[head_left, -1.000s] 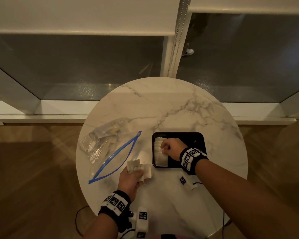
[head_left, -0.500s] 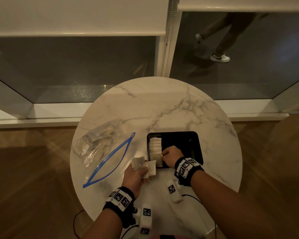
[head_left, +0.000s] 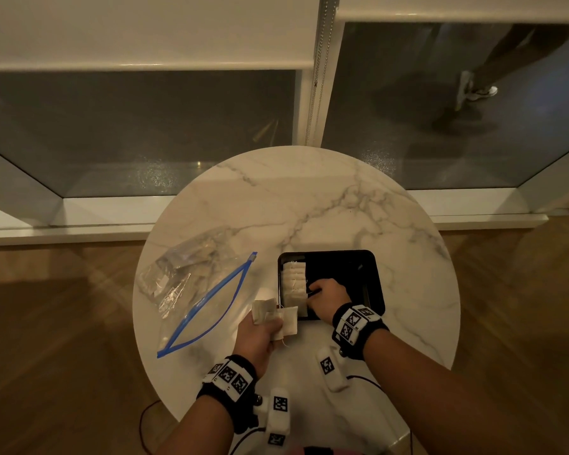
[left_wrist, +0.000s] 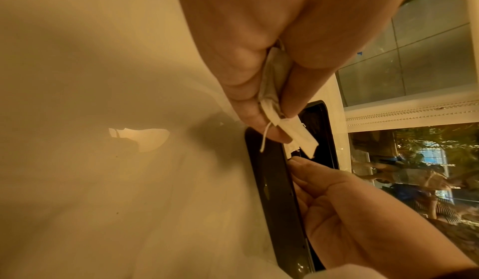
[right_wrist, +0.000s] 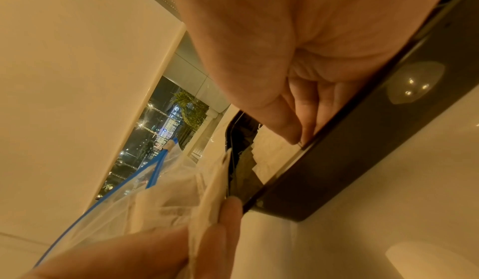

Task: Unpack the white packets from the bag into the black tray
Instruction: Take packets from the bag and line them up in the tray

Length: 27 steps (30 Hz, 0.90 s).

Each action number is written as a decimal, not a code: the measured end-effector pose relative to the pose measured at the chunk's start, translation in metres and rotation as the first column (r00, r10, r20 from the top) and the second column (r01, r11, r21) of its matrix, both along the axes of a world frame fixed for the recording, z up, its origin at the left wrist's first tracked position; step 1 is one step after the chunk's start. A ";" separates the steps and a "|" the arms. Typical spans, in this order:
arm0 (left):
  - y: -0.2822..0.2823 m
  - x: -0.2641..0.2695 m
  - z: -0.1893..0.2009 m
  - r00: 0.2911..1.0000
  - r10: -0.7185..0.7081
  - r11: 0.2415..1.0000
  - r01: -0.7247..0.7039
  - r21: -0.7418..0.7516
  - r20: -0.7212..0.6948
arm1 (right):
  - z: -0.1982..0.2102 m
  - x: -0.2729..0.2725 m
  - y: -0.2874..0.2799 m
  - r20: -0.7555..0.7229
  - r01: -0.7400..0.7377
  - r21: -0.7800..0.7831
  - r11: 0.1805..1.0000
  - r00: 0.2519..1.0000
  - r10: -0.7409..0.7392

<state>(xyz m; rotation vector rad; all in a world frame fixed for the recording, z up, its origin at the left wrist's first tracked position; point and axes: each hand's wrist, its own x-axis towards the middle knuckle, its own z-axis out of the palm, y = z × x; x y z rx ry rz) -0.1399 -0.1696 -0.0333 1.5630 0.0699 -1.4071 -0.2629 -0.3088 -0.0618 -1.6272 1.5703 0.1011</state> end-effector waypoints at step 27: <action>0.000 0.002 0.008 0.999 -0.010 1.000 0.011 -0.008 0.045 | 0.001 -0.003 -0.001 0.008 0.040 -0.009 0.999 0.999 -0.040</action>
